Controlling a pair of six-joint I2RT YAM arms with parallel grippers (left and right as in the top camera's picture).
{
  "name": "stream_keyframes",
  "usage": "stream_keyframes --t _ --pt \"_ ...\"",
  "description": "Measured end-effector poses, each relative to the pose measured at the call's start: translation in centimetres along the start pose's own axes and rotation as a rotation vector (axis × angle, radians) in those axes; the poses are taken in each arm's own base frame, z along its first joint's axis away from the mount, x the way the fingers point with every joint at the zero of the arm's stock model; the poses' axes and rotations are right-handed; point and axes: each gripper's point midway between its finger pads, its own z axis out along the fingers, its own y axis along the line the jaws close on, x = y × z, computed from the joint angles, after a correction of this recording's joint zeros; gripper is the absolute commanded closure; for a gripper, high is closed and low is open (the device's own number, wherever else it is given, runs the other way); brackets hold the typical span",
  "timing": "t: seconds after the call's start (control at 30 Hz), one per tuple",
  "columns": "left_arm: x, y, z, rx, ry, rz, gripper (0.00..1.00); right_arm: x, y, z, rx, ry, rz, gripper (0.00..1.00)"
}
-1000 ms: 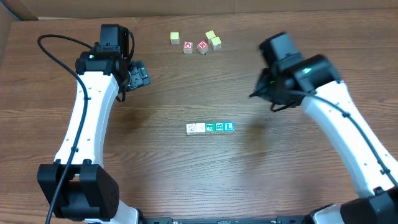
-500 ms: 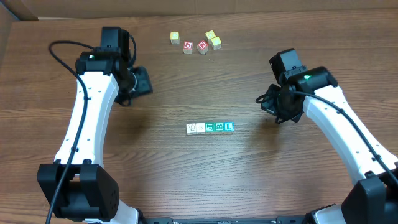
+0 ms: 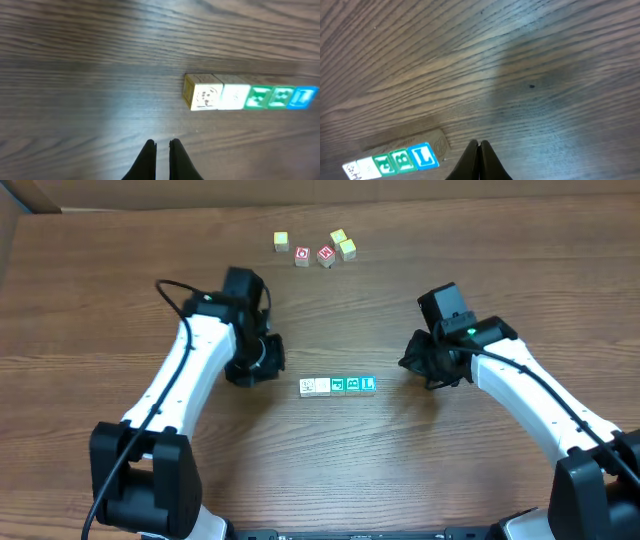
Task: Flip 5 blocks
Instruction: 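Lower both grippers to the left and right ends of the block row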
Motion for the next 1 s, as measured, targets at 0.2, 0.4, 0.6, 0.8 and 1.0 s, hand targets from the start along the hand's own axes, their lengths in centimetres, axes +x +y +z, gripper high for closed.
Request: stream_keyframes --t 0.2,0.4,0.6,0.8,1.0 --pt "0.1 -0.5 2.7 -0.002 -0.037 -0.018 0.96 0.6 0.0 1.2 -0.028 0.006 0.039 0.96" --pt "-0.7 -1.5 3.7 0.019 -0.092 -0.017 0.96 1.4 1.6 1.5 -0.057 -0.011 0.003 0.96" --pt "-0.7 -1.5 3.9 0.01 -0.096 -0.026 0.96 2.6 3.0 1.6 -0.043 -0.043 -0.033 0.96" --pt "-0.7 -1.2 3.9 -0.001 -0.101 -0.032 0.96 2.9 4.1 2.6 -0.049 -0.061 -0.054 0.96" --pt "0.0 -0.7 4.7 -0.02 -0.086 -0.038 0.96 3.0 3.5 4.6 -0.009 -0.045 -0.051 0.96"
